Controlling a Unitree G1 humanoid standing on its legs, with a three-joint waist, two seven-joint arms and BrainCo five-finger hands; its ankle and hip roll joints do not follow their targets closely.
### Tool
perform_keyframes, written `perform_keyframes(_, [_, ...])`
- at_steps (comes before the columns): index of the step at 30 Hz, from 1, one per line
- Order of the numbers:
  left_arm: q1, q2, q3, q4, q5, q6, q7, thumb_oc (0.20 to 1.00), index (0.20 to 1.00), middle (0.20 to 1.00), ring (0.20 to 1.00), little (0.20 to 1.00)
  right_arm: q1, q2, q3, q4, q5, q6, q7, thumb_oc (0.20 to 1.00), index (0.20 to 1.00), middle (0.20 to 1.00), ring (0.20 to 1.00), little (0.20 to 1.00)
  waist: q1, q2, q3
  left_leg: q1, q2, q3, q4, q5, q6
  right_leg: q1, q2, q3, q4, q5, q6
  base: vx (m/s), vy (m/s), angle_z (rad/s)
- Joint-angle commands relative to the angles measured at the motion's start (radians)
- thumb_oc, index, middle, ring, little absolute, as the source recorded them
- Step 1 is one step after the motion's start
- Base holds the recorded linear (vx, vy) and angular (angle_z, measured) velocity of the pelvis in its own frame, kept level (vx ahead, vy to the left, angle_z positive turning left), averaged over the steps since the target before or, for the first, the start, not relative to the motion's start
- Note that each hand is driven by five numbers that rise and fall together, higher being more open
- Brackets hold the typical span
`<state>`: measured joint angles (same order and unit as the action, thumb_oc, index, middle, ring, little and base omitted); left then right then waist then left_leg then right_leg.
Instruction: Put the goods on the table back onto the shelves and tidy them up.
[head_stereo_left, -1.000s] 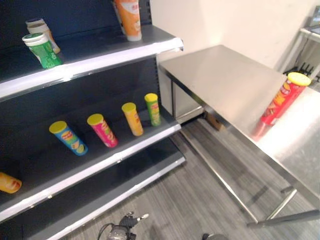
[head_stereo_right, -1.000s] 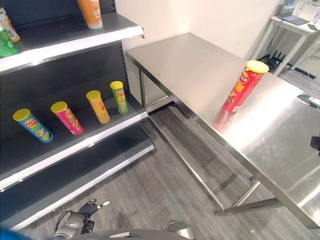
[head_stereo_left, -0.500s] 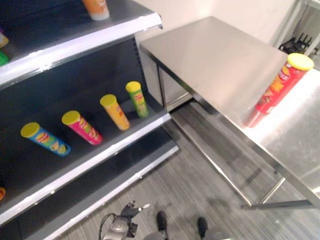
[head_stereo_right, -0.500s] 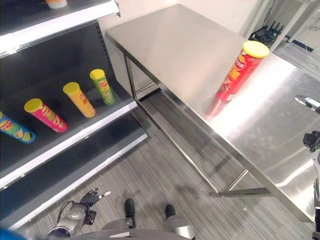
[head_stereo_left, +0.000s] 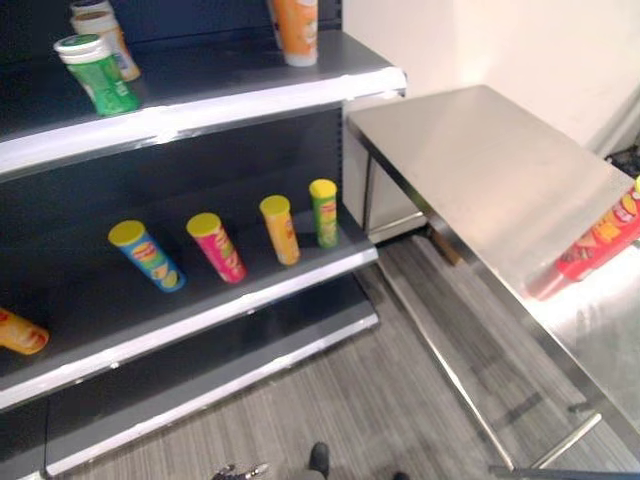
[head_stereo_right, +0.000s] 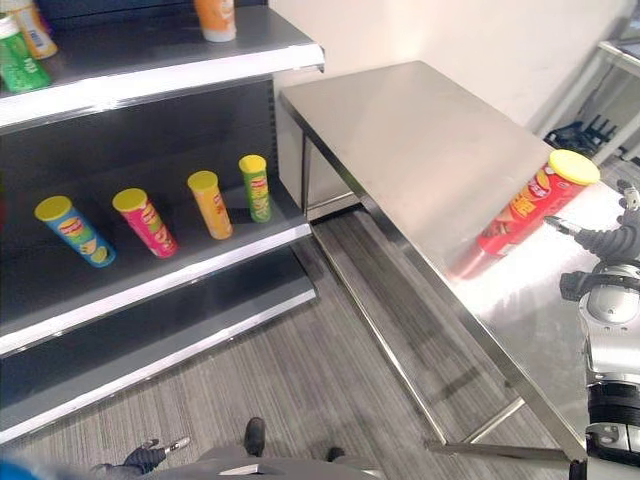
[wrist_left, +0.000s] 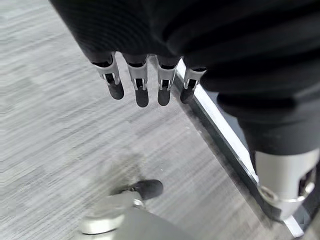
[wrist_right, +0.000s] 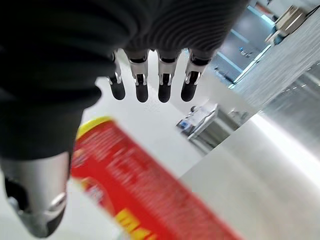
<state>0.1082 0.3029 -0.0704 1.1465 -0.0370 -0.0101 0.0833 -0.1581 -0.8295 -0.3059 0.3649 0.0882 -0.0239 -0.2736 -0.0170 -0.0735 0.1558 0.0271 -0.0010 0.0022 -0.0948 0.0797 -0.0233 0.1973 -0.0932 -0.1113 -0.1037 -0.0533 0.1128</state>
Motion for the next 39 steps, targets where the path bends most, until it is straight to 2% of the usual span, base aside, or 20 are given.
perform_keyframes(1, [-0.056, 0.018, -0.006, 0.036, -0.007, -0.01, 0.031, 1.0, 1.0, 1.0, 1.0, 1.0, -0.024, -0.092, -0.017, -0.028, 0.02, -0.031, -0.039, 1.0, 1.0, 1.0, 1.0, 1.0, 0.02, 0.001, -0.034, 0.025, 0.061, 0.045, 0.008, -0.082, -0.072, -0.018, 0.009, -0.076, 0.022, -0.081, 0.02, 0.02, -0.019, 0.19])
perform_keyframes(17, [-0.056, 0.021, -0.053, 0.022, -0.004, -0.014, 0.04, 1.0, 1.0, 1.0, 1.0, 1.0, -0.147, -0.179, 0.074, 0.108, 0.04, -0.009, -0.05, 1.0, 1.0, 1.0, 1.0, 1.0, 0.035, 0.0, -0.035, 0.026, 0.063, 0.022, 0.008, -0.08, -0.076, -0.012, 0.012, -0.104, 0.018, -0.08, 0.017, 0.0, -0.01, 0.04])
perform_keyframes(23, [-0.059, 0.025, -0.085, 0.03, -0.009, -0.016, 0.038, 1.0, 1.0, 1.0, 1.0, 1.0, -0.282, -0.232, 0.194, 0.243, 0.073, 0.002, -0.024, 1.0, 1.0, 1.0, 1.0, 1.0, 0.041, -0.004, -0.039, 0.021, 0.061, 0.02, 0.008, -0.082, -0.076, -0.015, 0.011, -0.105, 0.016, -0.078, 0.018, 0.0, 0.0, 0.0])
perform_keyframes(39, [-0.03, 0.037, -0.105, -0.035, -0.039, -0.026, 0.022, 1.0, 1.0, 1.0, 1.0, 1.0, -0.421, -0.274, 0.31, 0.359, 0.084, 0.013, 0.009, 1.0, 1.0, 1.0, 1.0, 1.0, 0.057, 0.0, -0.031, 0.013, 0.054, 0.002, 0.008, -0.082, -0.068, -0.026, 0.01, -0.106, 0.017, -0.073, 0.018, 0.0, 0.0, 0.0])
